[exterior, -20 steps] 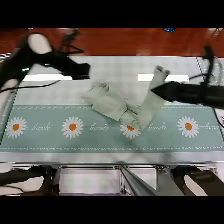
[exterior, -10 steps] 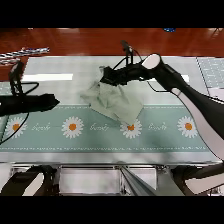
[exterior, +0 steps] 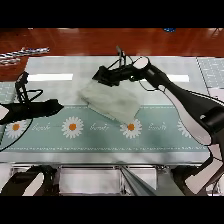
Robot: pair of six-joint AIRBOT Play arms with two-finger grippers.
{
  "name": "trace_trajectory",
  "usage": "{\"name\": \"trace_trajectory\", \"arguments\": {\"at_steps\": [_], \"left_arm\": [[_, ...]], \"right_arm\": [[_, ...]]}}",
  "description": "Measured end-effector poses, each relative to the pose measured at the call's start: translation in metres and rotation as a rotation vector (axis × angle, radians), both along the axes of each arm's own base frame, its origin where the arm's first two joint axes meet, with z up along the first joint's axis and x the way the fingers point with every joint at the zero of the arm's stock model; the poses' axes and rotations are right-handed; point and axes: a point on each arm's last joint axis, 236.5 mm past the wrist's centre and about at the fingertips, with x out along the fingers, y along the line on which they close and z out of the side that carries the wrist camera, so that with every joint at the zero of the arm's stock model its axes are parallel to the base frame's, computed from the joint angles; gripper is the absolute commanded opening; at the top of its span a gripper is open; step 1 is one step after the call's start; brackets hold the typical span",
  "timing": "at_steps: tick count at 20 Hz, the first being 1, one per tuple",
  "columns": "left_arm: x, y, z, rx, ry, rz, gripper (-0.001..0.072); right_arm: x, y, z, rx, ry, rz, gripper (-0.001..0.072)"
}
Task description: Fold the shirts.
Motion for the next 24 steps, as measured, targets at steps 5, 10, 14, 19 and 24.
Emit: {"name": "trace_trajectory", "arguments": {"at_steps": [5, 10, 14, 19, 24], "left_arm": [[0.006, 0.002, -0.003, 0.000, -0.008, 0.016, 0.0019], [0.007, 0.000, -0.003, -0.016, -0.006, 0.021, 0.0019], [0.007, -0.003, -0.001, -0.035, -0.008, 0.025, 0.0019], [0.008, -0.004, 0.000, -0.040, -0.009, 0.024, 0.0019], [0.008, -0.004, -0.001, -0.042, -0.007, 0.024, 0.0019]], "right_arm": [[-0.009, -0.108, 0.071, -0.124, -0.087, 0.028, 0.0406], [-0.072, -0.280, 0.077, -0.657, -0.122, -0.195, 0.0408], [-0.133, -0.344, 0.042, -0.746, -0.043, -0.452, 0.0407], [-0.166, -0.319, -0.039, -0.525, 0.125, -0.585, 0.0407], [-0.168, -0.260, -0.089, -0.339, 0.257, -0.522, 0.0407]]}}
